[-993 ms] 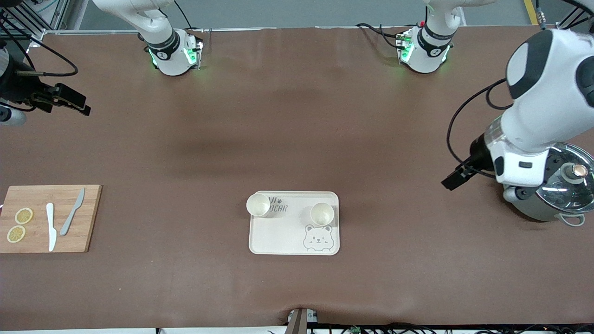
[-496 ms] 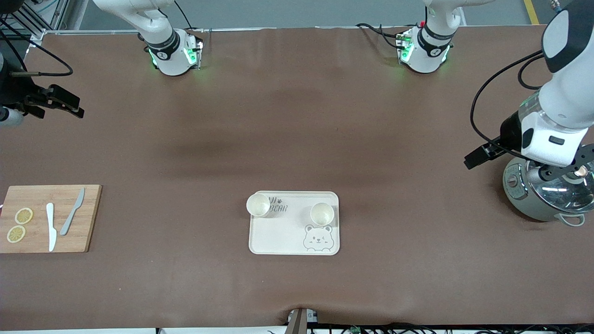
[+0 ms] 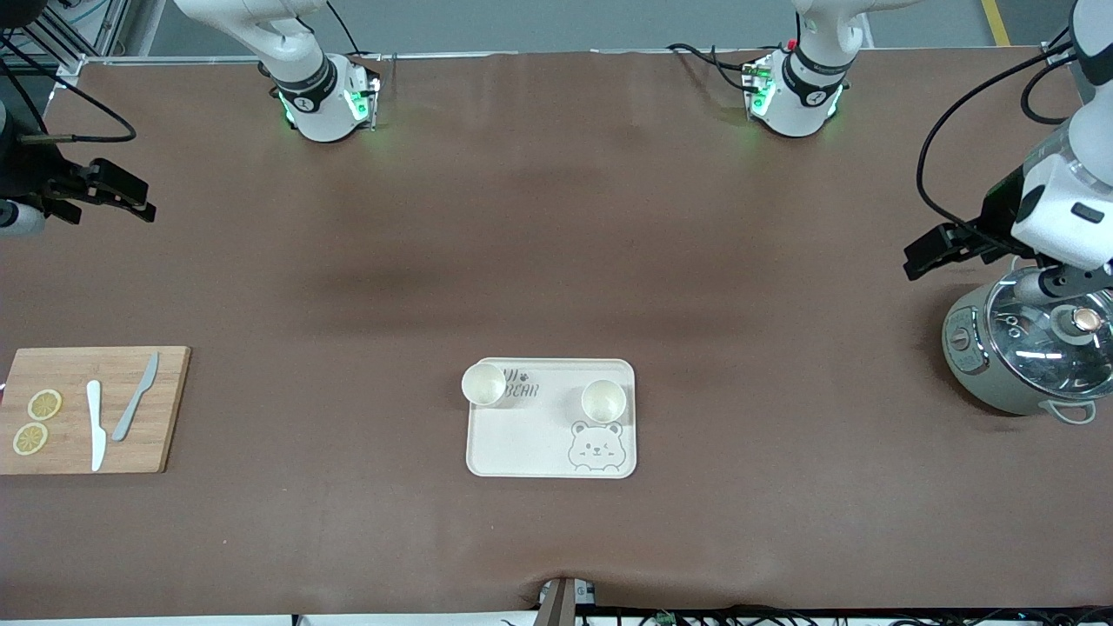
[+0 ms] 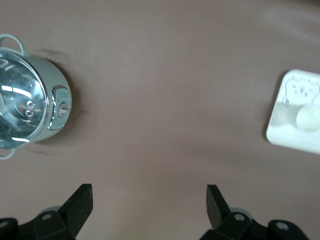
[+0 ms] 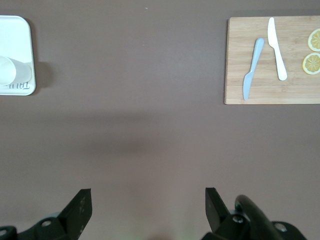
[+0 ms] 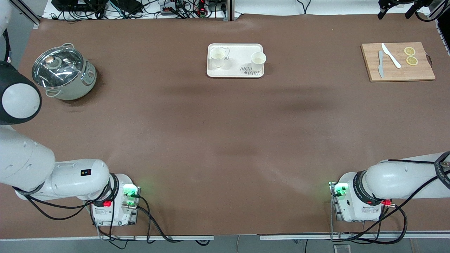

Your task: Place white IKEA cup upright on tray with both arms

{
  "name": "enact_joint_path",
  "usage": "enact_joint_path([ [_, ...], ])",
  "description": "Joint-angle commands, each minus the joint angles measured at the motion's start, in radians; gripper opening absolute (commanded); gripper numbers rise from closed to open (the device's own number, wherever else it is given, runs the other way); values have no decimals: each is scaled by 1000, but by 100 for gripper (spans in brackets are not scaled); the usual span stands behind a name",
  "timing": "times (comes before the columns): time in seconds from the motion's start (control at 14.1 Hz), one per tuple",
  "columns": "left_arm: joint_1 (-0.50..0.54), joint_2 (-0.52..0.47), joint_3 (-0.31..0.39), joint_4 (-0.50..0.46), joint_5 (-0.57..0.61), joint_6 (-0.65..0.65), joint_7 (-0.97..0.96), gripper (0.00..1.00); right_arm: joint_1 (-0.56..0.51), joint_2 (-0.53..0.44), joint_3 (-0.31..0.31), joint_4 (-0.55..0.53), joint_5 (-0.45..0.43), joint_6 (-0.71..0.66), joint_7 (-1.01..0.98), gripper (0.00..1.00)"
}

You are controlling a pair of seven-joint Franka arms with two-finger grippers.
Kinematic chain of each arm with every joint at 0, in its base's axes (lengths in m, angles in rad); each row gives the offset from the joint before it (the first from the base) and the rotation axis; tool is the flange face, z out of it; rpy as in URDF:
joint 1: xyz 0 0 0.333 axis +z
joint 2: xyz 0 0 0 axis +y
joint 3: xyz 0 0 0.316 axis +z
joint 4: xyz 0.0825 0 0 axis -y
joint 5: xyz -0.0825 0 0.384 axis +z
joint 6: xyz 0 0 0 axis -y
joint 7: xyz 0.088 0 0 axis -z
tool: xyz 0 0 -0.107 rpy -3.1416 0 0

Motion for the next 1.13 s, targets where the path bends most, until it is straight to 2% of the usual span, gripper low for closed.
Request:
enact_joint_path([
  [0.0, 14, -33, 2, -17, 14, -17, 92, 100, -43, -31, 29, -25, -18, 15, -25, 100],
  [0.28, 43, -32, 9, -15, 15, -17, 167, 100, -53, -32, 40, -29, -4, 28, -22, 100],
  [0.5, 41, -30, 9, -15, 18, -17, 166, 100, -87, -49, 123, -29, -6, 26, -4, 100],
  [1.06, 44, -33, 7, -15, 15, -17, 167, 100, -87, -42, 114, -52, -4, 49, -2, 100],
])
